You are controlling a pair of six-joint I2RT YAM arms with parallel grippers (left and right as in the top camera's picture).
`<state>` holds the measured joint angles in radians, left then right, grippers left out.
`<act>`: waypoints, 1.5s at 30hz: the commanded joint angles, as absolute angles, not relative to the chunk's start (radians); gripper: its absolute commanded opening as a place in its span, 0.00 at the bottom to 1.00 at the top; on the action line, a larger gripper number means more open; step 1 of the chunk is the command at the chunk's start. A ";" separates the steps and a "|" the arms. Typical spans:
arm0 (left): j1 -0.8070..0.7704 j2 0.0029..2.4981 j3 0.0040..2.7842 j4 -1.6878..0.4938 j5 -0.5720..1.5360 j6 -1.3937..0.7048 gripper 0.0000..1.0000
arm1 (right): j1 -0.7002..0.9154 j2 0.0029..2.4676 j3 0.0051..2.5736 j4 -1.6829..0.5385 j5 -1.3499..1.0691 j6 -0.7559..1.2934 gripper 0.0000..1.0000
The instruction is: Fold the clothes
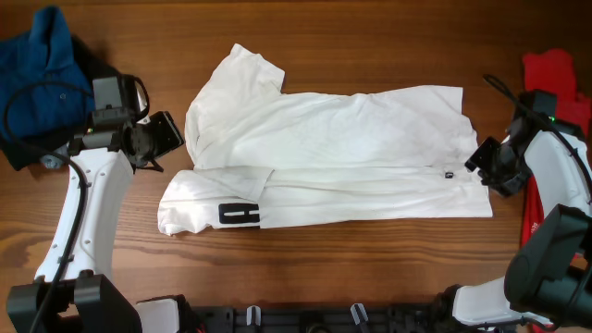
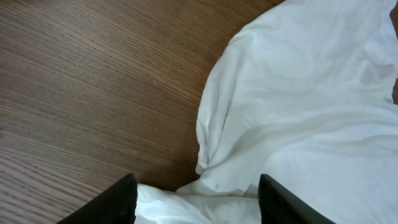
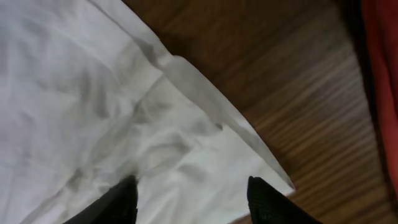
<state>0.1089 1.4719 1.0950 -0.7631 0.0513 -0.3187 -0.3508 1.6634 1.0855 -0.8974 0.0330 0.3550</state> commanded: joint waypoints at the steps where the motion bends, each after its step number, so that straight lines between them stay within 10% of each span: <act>1: 0.102 1.478 1.105 -0.773 0.060 -0.299 0.62 | -0.355 1.666 1.052 -0.829 0.015 0.261 0.61; 20: 0.102 1.478 1.105 -0.783 0.059 -0.298 0.62 | -0.355 1.729 0.992 -0.707 -0.010 0.205 0.59; 27: 0.102 1.478 1.105 -0.783 0.059 -0.298 0.62 | -0.355 1.729 0.992 -0.701 -0.140 0.149 0.05; 45: 0.102 1.478 1.105 -0.791 0.059 -0.298 0.62 | -0.414 1.708 0.997 -0.768 -0.043 0.267 0.09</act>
<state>0.1089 1.4719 1.0950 -0.7830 0.0513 -0.3183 -0.3717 1.7161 1.0008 -0.7631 -0.0658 0.1986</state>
